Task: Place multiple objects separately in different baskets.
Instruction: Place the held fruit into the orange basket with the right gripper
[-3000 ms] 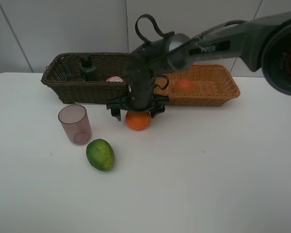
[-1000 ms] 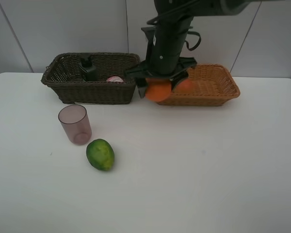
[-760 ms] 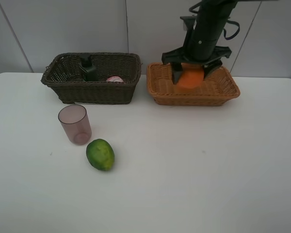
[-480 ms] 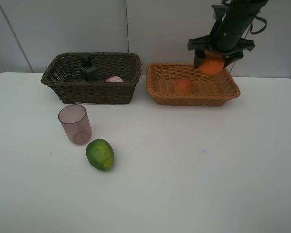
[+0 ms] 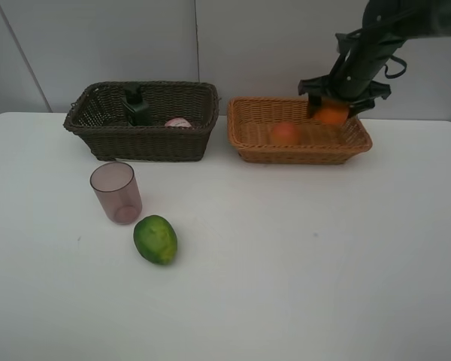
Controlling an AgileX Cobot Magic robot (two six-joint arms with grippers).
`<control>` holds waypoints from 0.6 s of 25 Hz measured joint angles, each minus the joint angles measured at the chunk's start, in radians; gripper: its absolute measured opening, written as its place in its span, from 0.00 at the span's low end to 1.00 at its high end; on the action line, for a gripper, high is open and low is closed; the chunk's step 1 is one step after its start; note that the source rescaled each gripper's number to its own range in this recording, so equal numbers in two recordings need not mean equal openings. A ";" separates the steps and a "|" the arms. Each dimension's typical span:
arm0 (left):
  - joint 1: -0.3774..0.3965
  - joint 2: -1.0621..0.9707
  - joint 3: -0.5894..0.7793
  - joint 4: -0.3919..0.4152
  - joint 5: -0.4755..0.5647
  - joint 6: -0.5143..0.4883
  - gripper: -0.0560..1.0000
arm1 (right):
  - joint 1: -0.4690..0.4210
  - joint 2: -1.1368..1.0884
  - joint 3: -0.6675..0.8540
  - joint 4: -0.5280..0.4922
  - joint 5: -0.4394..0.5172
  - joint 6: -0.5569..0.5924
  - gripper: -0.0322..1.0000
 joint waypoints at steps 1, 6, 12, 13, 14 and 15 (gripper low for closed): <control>0.000 0.000 0.000 0.000 0.000 0.000 1.00 | 0.000 0.015 0.000 0.000 -0.001 0.000 0.68; 0.000 0.000 0.000 0.000 0.000 0.000 1.00 | 0.000 0.048 0.000 0.005 -0.027 0.000 0.68; 0.000 0.000 0.000 0.000 0.000 0.000 1.00 | 0.000 0.047 0.000 0.005 -0.039 0.014 0.96; 0.000 0.000 0.000 0.000 0.000 0.000 1.00 | 0.000 0.044 0.000 0.005 -0.038 0.017 0.98; 0.000 0.000 0.000 0.000 0.000 0.000 1.00 | 0.001 0.037 0.000 0.005 -0.034 0.016 0.99; 0.000 0.000 0.000 0.000 0.000 0.000 1.00 | 0.001 0.026 0.000 0.005 -0.026 0.018 1.00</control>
